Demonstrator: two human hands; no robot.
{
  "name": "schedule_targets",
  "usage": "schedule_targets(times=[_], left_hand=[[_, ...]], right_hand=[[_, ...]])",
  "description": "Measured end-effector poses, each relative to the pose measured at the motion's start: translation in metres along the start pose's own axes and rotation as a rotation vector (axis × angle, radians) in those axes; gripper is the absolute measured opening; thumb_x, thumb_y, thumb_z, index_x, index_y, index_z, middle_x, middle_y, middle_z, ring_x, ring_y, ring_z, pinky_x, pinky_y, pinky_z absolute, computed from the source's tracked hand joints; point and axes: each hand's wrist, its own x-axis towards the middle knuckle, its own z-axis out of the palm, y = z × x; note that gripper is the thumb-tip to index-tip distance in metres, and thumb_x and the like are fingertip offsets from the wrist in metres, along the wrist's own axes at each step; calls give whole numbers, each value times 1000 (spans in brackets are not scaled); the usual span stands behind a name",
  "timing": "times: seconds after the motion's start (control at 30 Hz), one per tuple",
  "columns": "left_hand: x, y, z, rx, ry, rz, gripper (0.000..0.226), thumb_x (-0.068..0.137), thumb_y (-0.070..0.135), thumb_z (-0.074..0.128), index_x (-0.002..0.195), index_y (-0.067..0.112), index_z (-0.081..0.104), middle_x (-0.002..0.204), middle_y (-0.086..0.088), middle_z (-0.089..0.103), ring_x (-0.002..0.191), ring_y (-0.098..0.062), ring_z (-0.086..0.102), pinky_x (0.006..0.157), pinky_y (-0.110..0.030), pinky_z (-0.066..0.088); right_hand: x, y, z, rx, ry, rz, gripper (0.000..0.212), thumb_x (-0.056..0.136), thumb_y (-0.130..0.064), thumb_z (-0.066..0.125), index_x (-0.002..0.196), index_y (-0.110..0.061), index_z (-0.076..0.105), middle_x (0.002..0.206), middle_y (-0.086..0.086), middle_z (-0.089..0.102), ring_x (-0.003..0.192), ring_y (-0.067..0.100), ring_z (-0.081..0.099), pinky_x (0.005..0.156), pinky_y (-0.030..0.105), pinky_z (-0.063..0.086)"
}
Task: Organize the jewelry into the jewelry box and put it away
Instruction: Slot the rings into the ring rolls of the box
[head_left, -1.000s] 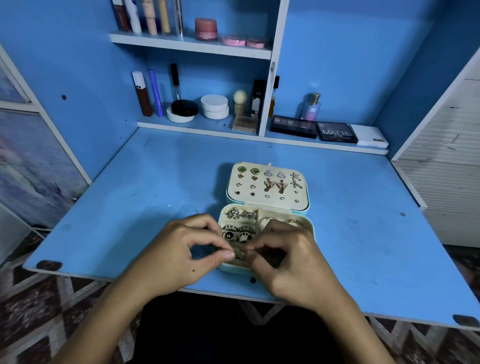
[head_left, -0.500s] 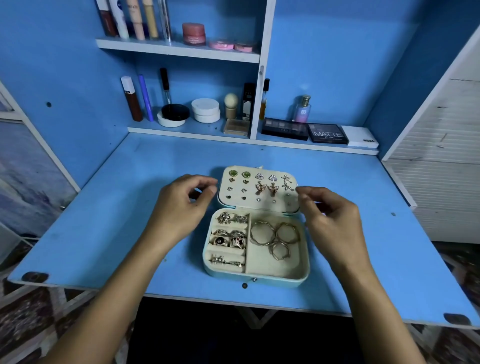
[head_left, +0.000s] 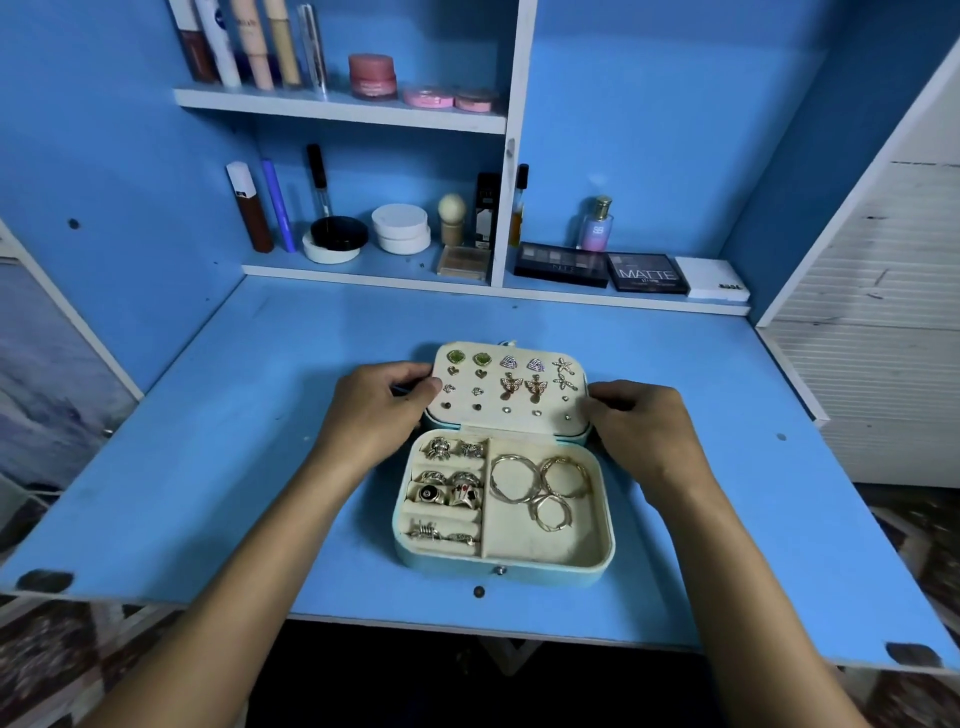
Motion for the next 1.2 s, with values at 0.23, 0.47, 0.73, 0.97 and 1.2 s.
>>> schedule_targets(times=[0.23,0.47,0.73,0.97,1.2], left_hand=[[21,2,4,-39,28,-1,26,91,21,70,116,17,72,95,9,72,70,-3,67,67,-15,54],[52,2,9,-111,-5,-5,29,92,19,69,120,14,70,109,3,72,84,2,66,67,-13,55],[78,5,10,-150,-40,-61,23,93,17,67,115,13,71,106,0,72,88,-10,68,67,-20,55],[81,11,8,-239,-78,-143,15,91,13,69,105,16,70,96,2,71,84,-8,64,66,-21,52],[82,19,4,-323,-84,-137,14,90,8,69,91,22,65,96,0,70,81,-10,63,65,-22,49]], right_hand=[[23,-5,6,17,3,-12,14,89,-18,67,80,-25,76,78,-2,76,80,25,74,83,45,61],[50,-17,11,-6,27,-31,19,90,-18,68,75,-29,70,82,-3,73,82,22,72,84,38,60],[71,-23,13,57,-2,13,19,88,-15,72,106,-14,75,93,3,74,78,23,72,85,39,61],[69,-23,11,167,-29,37,17,90,-12,73,106,-11,71,97,8,73,71,21,66,75,36,62],[65,-25,9,307,-31,-12,19,90,-4,72,108,-9,68,92,5,70,79,22,66,81,40,61]])
